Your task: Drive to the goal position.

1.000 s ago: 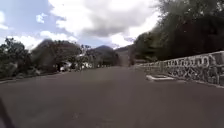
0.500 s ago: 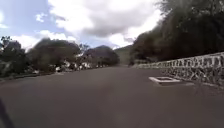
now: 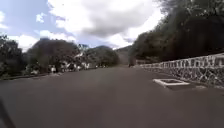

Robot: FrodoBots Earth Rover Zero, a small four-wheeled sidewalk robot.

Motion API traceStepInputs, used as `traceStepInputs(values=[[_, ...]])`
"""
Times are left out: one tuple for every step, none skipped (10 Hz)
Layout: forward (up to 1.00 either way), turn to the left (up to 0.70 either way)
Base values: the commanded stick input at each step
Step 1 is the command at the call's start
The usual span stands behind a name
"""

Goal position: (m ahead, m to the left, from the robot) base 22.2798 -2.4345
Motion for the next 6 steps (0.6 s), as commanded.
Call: traceStepInputs(values=[[1.0,0.0],[1.0,0.0],[1.0,0.0],[1.0,0.0],[1.0,0.0],[1.0,0.0]])
